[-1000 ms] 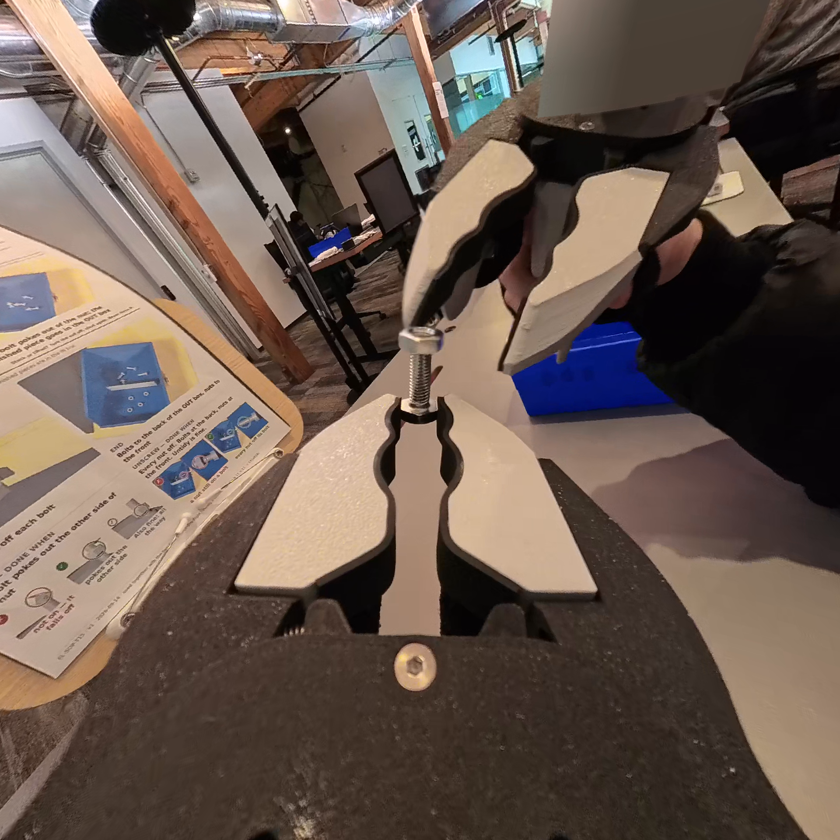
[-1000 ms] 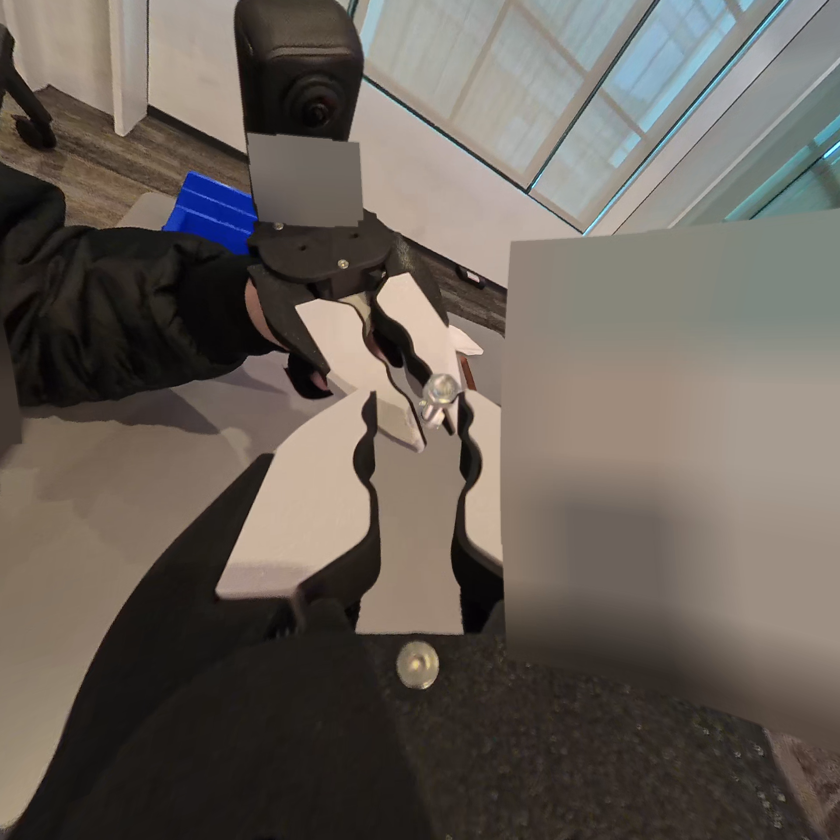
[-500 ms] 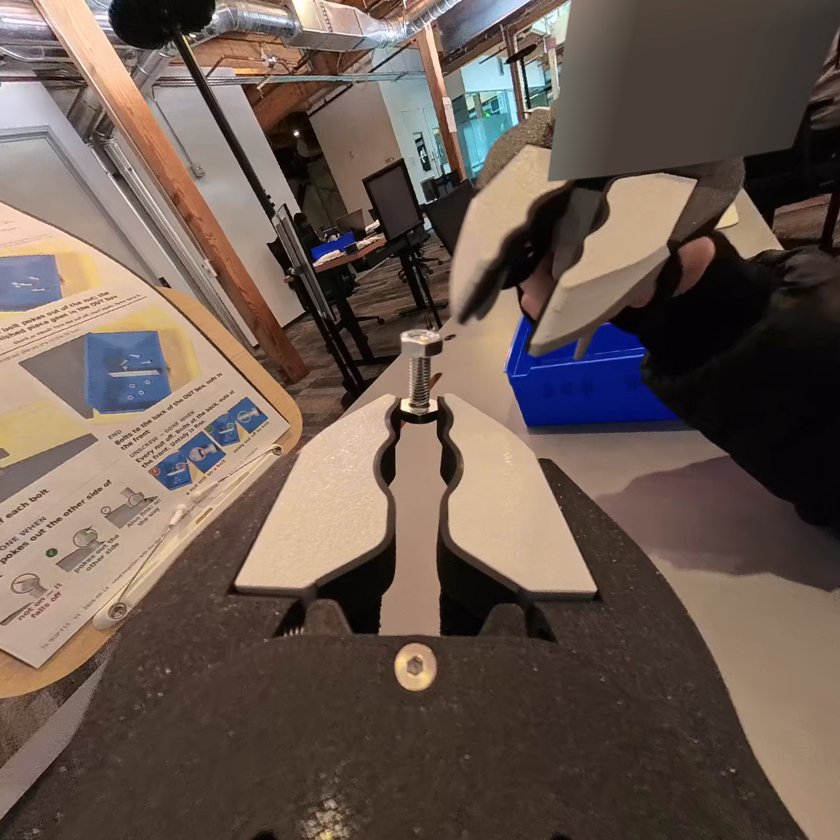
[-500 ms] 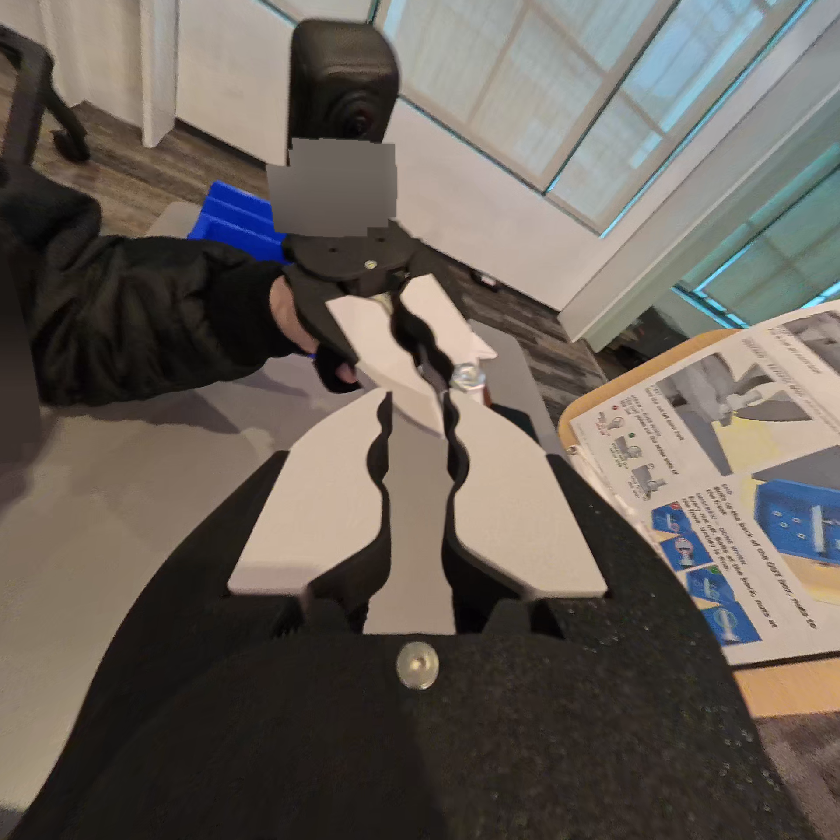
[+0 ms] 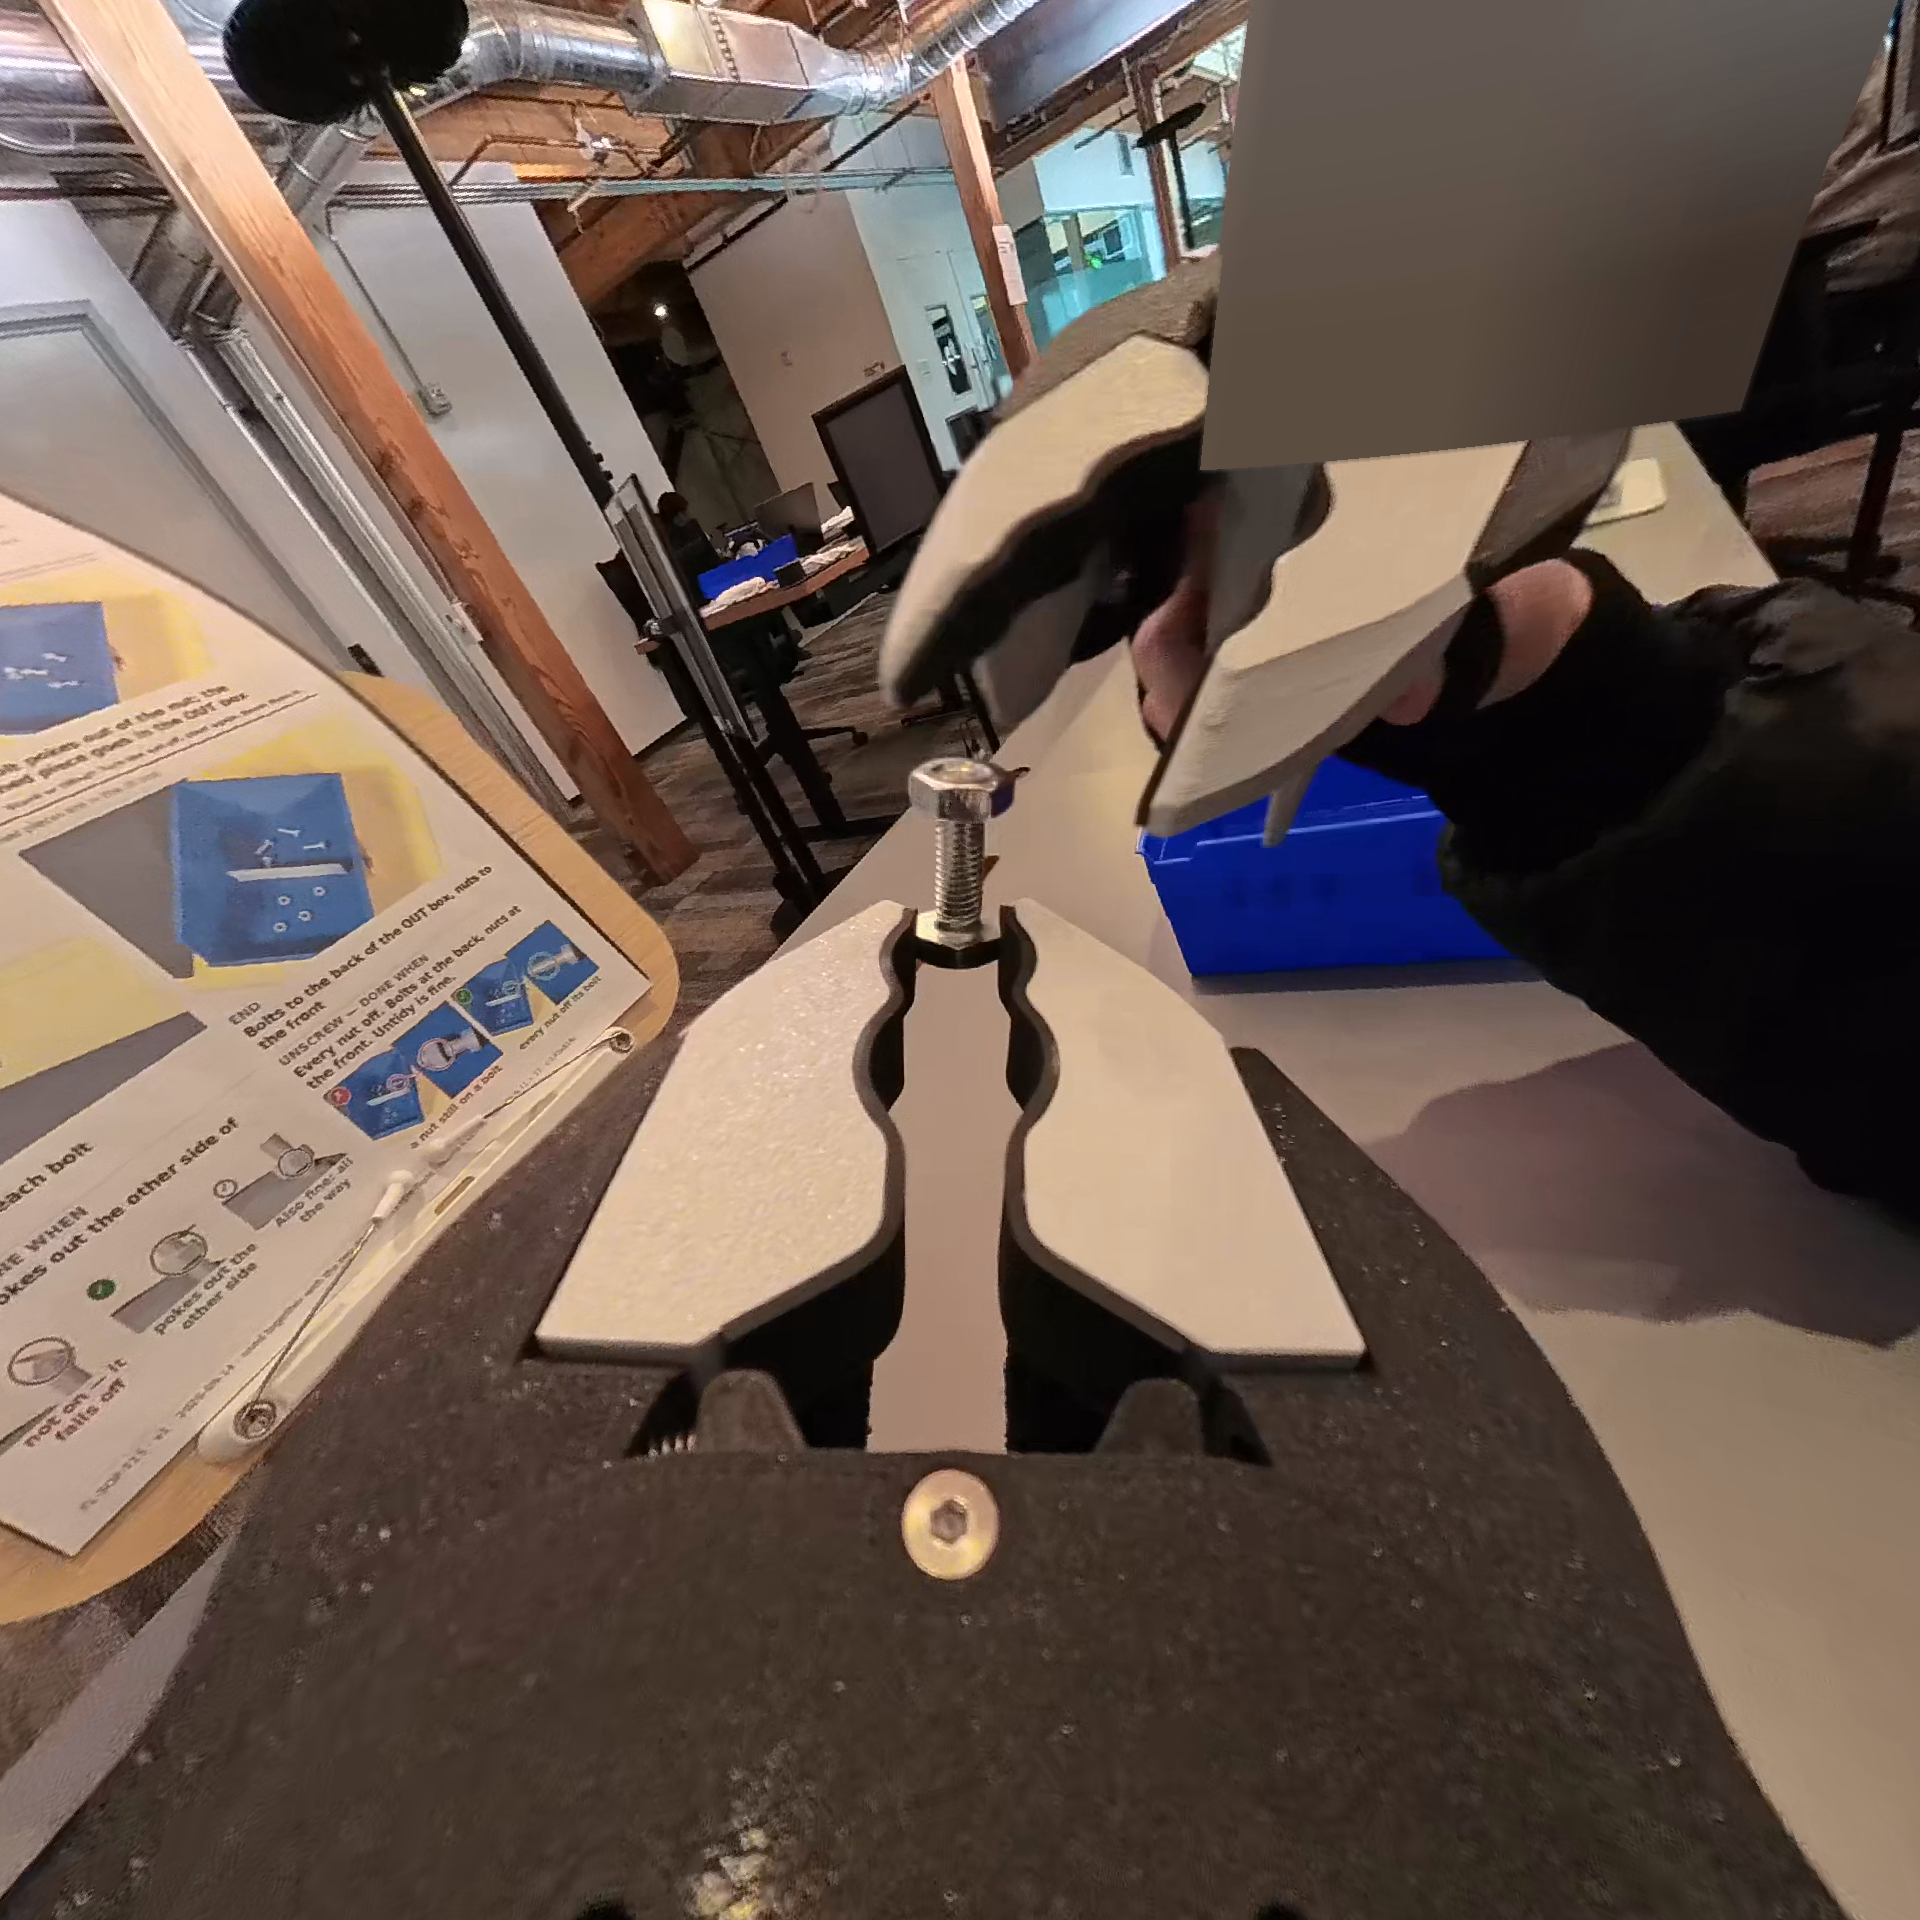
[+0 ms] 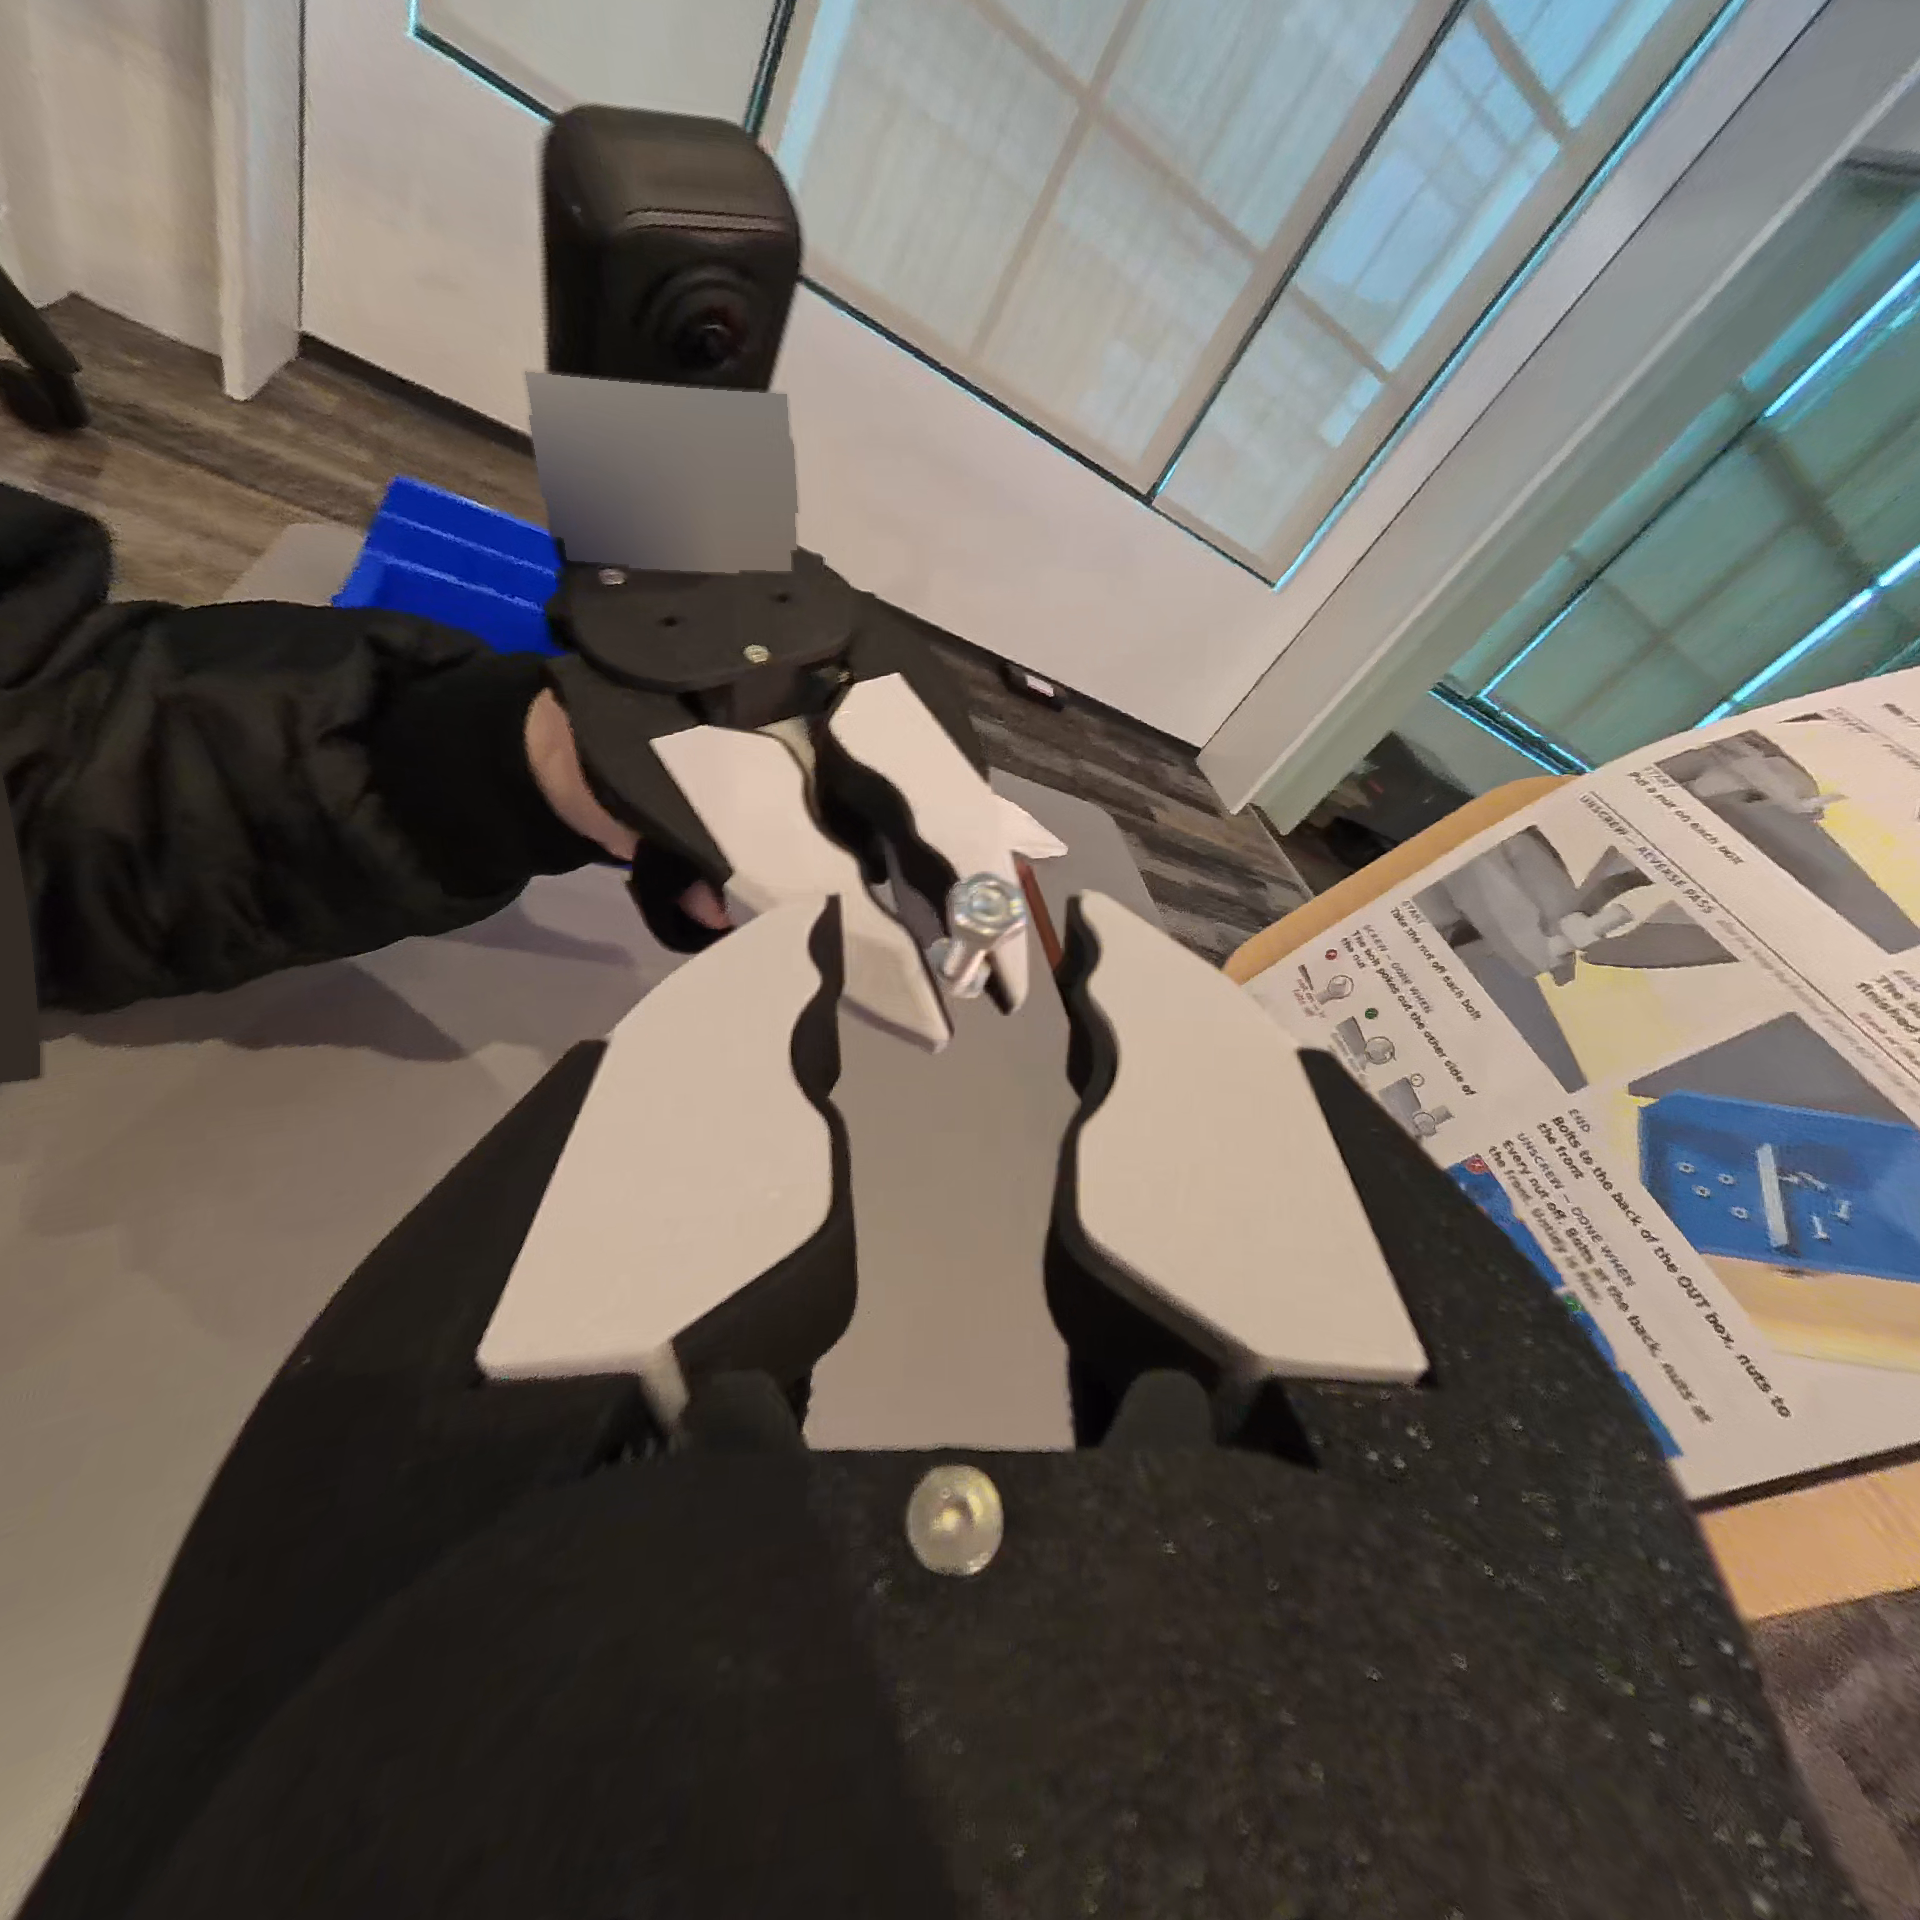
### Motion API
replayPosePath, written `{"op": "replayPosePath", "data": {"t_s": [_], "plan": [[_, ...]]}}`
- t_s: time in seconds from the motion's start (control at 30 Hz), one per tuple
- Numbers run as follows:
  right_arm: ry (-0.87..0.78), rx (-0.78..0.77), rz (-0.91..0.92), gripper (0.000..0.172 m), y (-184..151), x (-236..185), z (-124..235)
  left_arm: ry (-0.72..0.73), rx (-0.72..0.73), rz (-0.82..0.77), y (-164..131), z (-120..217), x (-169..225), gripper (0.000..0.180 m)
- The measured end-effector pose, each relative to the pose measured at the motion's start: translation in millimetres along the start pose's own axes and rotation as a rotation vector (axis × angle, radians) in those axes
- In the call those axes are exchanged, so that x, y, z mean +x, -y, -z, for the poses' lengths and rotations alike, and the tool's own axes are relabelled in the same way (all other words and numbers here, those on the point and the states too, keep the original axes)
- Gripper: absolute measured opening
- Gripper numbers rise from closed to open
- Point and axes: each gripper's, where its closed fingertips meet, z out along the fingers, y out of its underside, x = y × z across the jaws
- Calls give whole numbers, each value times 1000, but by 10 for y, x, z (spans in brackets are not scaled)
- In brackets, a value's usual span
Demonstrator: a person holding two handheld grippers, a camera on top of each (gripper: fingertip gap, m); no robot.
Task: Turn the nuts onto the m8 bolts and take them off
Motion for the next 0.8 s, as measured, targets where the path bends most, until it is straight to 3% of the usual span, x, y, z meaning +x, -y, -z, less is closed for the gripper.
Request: {"op": "replayPosePath", "data": {"t_s": [0.17,0.23,0.43,0.53,0.57,0.63,0.8], "plan": [[66,-36,-15,40,-55,-99,-9,26,-14,-7,-19,2,-42,15],[105,-37,-19,23,-46,-152,35,43,-7,16,-20,32,-107,15],[29,4,-34,43,-13,-26,-18,0,1,2,14,-1,8,15],[67,-34,-29,43,-66,-98,-36,8,-11,-1,-5,-5,-8,15],[70,-49,-25,42,-80,-102,-19,18,-12,2,-13,4,-34,15],[116,-35,-31,22,-49,-163,29,38,-3,24,-12,27,-98,15],[46,21,-43,38,21,-44,12,-2,11,24,29,19,-16,15]]}}
